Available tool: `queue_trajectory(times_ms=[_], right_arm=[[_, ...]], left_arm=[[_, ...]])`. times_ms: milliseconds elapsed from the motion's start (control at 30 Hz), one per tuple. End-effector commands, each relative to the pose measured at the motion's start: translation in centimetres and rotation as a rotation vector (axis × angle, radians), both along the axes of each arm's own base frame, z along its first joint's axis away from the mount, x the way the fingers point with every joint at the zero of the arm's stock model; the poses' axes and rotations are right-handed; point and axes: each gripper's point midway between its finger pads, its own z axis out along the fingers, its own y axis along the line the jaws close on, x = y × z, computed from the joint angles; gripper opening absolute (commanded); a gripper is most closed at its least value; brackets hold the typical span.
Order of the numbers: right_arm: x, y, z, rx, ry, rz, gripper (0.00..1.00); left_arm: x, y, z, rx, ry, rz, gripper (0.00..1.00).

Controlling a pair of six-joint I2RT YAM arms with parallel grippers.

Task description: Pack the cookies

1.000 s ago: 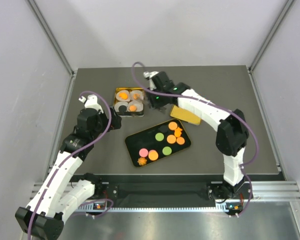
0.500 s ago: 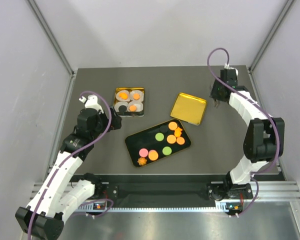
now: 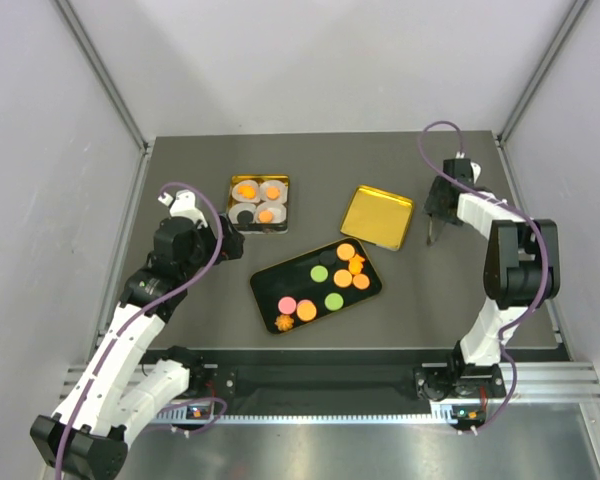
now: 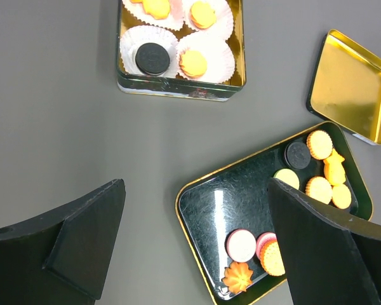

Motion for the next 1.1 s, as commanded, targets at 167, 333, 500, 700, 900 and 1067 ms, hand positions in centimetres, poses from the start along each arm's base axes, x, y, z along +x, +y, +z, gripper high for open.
queue_trajectory(times_ms=[167, 333, 500, 700, 900, 1067], right_arm=[[0.5, -0.3, 0.6, -0.001, -0.045, 0.006, 0.74], [-0.1, -0.4, 1.5, -0.007, -0.052, -0.002, 0.82], [-0.2, 0.6, 5.2, 0.024, -0.135, 0.020, 0.80], [-0.6, 6.5, 6.9, 0.013, -0.156, 0.134, 0.65], [-0.9, 8.9, 3.2, 0.045, -0.099, 0.142, 0.53], [-1.1, 8.9, 1.5, 0.033, -0.071, 0.125, 0.47]], left_arm=[[0.7, -0.3, 1.0, -0.028, -0.043, -0.002, 0.98], [0.7, -0.3, 1.0, -0.028, -0.042, -0.003, 0.98], [0.7, -0.3, 0.9, -0.027, -0.040, -0.002, 0.98], [0.7, -0.3, 0.9, -0.026, -0.039, 0.000, 0.98], [0.7, -0.3, 0.9, -0.027, -0.040, 0.002, 0.98], [0.7, -0.3, 0.9, -0.027, -0.039, 0.002, 0.98]])
